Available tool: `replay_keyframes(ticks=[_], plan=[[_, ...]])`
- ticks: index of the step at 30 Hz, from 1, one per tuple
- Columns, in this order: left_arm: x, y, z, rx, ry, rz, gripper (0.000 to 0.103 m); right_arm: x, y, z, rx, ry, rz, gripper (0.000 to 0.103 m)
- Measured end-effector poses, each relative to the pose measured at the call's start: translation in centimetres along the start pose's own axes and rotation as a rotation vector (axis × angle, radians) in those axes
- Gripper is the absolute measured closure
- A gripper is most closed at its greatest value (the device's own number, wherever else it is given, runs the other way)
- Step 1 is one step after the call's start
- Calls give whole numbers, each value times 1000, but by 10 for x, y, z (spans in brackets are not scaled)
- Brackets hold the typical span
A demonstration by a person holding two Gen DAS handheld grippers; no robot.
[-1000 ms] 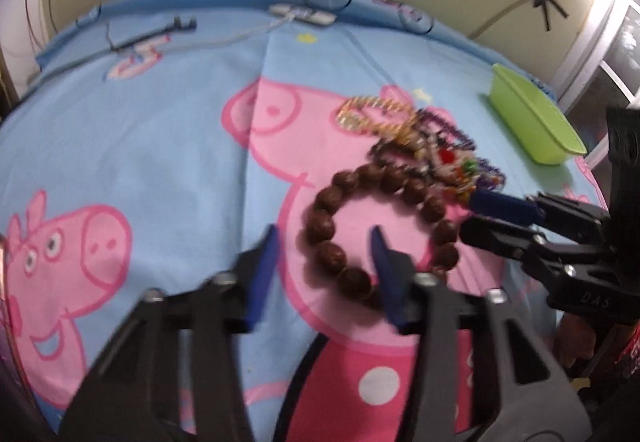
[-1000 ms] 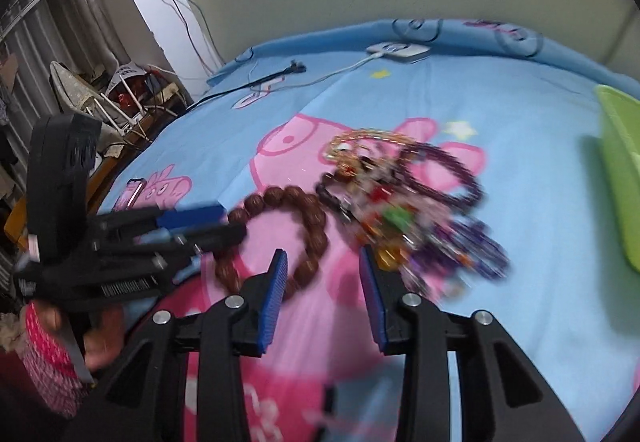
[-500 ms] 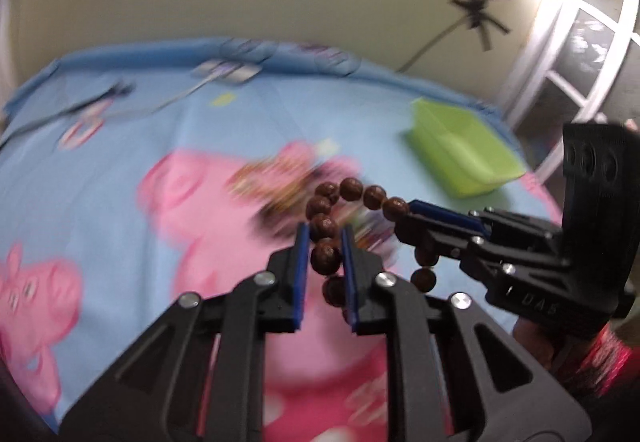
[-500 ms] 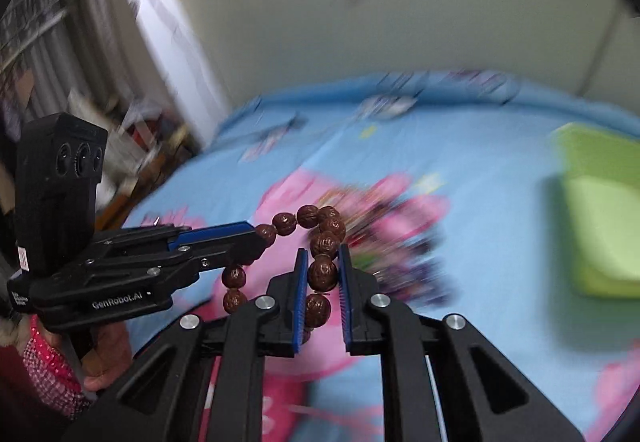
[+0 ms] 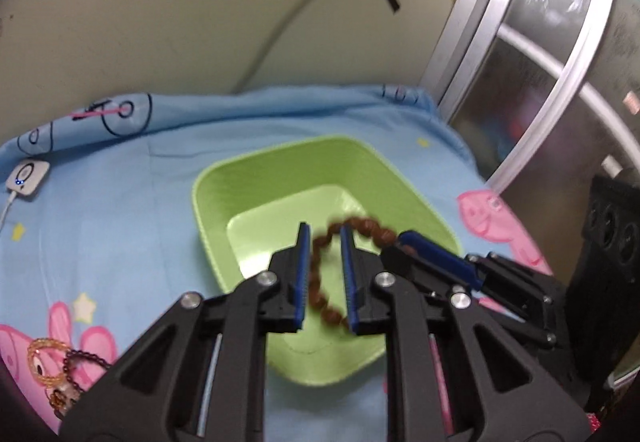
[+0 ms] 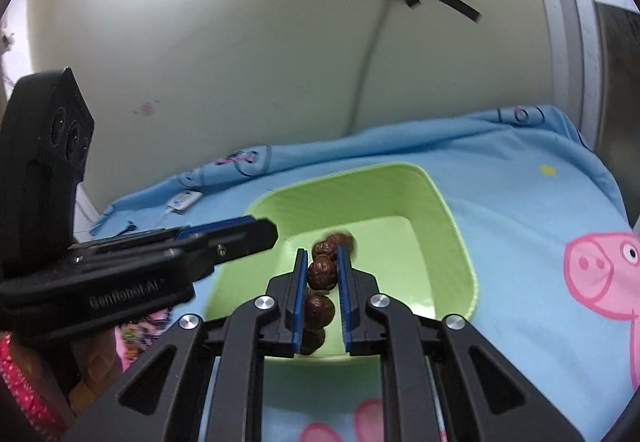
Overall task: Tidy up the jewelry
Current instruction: 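Carry the bracelet over the green basket and open the right gripper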
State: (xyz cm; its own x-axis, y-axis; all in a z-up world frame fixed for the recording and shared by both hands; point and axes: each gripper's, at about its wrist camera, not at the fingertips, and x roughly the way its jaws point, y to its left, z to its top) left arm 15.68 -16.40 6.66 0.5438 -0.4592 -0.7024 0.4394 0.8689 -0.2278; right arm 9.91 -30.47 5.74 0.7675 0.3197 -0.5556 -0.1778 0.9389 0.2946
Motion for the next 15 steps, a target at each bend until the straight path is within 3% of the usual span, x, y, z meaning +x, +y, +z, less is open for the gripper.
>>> replay_keyframes(ticks=[3,5,7,11,12,15], plan=[[-3,9,-5,-15,15,9,89,7,-7,-4,58,11,0,102],[-23,27,-10,-44,-13,24,88,2,-13,-5,102,-5,33,88],[-48,47,-18,-81,-42,37,88,-7,-13,-5,122,-51,34,67],[-109,97,-49,-167,-119,133,88,-27,-6,-5,119,-160,66,67],[-126,113,-63,-190,-132,187,88,-31,-1,-5,112,-173,91,67],[-153,137,-92,-215,-135,267,88,-32,29,-3,55,-143,236,67]])
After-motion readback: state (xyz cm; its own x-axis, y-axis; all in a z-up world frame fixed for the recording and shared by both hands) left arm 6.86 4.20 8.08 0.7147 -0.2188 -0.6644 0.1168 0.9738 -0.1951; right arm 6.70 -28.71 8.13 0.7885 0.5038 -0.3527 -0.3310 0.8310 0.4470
